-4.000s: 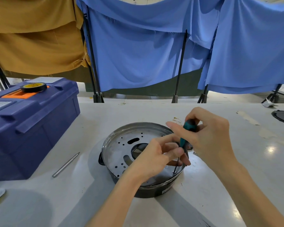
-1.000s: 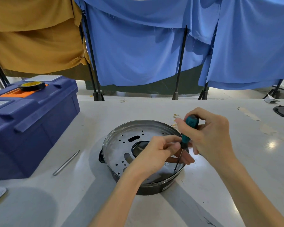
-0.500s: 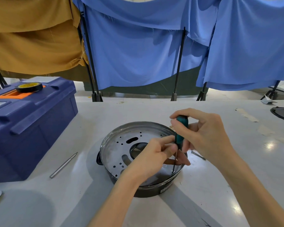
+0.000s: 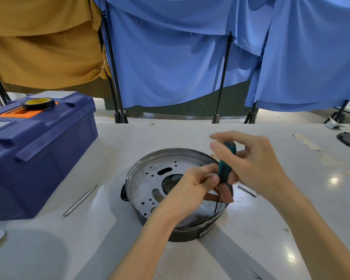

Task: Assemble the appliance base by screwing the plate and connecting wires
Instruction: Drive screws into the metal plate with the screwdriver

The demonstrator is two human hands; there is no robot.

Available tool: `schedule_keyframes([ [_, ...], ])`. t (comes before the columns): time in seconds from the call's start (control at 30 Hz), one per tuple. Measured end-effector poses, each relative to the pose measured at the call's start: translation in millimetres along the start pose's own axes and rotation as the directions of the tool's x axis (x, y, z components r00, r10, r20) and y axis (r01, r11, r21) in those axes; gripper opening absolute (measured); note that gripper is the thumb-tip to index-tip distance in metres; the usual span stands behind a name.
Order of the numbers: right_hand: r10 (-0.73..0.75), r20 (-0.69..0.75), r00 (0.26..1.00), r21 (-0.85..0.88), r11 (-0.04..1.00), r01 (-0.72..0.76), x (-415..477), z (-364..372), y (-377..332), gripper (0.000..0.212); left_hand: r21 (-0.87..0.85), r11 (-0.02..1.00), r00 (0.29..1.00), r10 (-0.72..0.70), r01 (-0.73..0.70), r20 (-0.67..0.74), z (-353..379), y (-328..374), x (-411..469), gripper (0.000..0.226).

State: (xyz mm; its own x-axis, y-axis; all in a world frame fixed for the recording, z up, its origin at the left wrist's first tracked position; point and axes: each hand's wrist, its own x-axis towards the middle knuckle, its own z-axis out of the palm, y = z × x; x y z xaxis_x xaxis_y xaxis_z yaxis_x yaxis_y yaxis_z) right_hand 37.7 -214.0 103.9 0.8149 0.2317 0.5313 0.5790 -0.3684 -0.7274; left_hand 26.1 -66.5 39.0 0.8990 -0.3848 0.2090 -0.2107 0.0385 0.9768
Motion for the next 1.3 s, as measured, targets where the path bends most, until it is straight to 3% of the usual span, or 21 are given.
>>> schedule_keyframes([
  [0.07, -0.05, 0.022, 0.999, 0.025, 0.998, 0.049, -4, -4, 2, 0.008, -0.002, 1.0, 1.0, -0.014, 0.014, 0.007, 0, 0, -1, 0.029],
  [0.1, -0.076, -0.011, 0.997, -0.002, 0.997, 0.076, -6, -2, 4, 0.008, -0.006, 1.0, 1.0, -0.018, 0.018, 0.009, 0, 0, -1, 0.028],
  [0.23, -0.078, -0.231, 0.97, -0.162, 0.986, 0.04, -9, 9, 8, 0.028, -0.055, 0.998, 1.0, -0.007, 0.008, 0.03, 2, 1, -1, 0.015],
  [0.33, -0.115, -0.452, 0.885, -0.333, 0.942, -0.048, -14, 28, 3, 0.036, -0.026, 0.999, 0.999, 0.019, -0.018, 0.031, 3, 0, 1, 0.015],
  [0.4, -0.173, -0.518, 0.837, -0.443, 0.892, -0.089, -17, 39, -2, 0.043, 0.011, 0.999, 0.999, 0.032, -0.032, 0.033, 1, -1, 2, 0.019],
  [0.47, -0.154, -0.435, 0.887, -0.483, 0.871, -0.086, -14, 35, -3, 0.054, 0.022, 0.999, 0.999, 0.029, -0.03, 0.039, 0, -1, 0, 0.02],
  [0.53, -0.048, -0.235, 0.971, -0.328, 0.944, -0.033, -5, 17, -4, 0.057, 0.027, 1.0, 0.999, 0.013, -0.014, 0.048, -1, 0, 0, 0.021],
  [0.63, -0.011, 0.036, 0.999, 0.041, 0.999, 0.009, 1, -9, -10, 0.014, 0.011, 1.0, 0.999, -0.008, 0.008, 0.052, -1, 2, -1, 0.022],
  [0.7, -0.032, 0.086, 0.996, 0.077, 0.997, 0.026, -3, -11, -8, 0.003, -0.001, 1.0, 0.998, -0.018, 0.018, 0.055, -2, 3, -2, 0.023],
  [0.87, -0.072, -0.249, 0.966, -0.13, 0.991, 0.041, -9, 3, 0, 0.021, -0.039, 0.999, 0.999, -0.02, 0.022, 0.035, 0, 4, -4, 0.018],
  [1.07, -0.185, -0.561, 0.807, -0.454, 0.884, -0.113, -16, 37, -5, 0.041, -0.005, 0.999, 0.998, 0.037, -0.037, 0.052, 4, 2, -1, 0.03],
  [1.13, -0.175, -0.492, 0.853, -0.497, 0.861, -0.11, -13, 34, -5, 0.052, 0.014, 0.999, 0.997, 0.039, -0.04, 0.063, 3, 2, -2, 0.031],
  [1.2, -0.041, -0.268, 0.963, -0.399, 0.914, -0.072, -9, 19, -4, 0.06, 0.028, 0.999, 0.997, 0.033, -0.035, 0.069, 0, 1, -3, 0.025],
  [1.3, 0.069, 0.059, 0.996, -0.118, 0.991, -0.062, -5, -8, -5, 0.031, 0.014, 1.0, 0.998, -0.001, 0.0, 0.061, -1, 2, -3, 0.022],
])
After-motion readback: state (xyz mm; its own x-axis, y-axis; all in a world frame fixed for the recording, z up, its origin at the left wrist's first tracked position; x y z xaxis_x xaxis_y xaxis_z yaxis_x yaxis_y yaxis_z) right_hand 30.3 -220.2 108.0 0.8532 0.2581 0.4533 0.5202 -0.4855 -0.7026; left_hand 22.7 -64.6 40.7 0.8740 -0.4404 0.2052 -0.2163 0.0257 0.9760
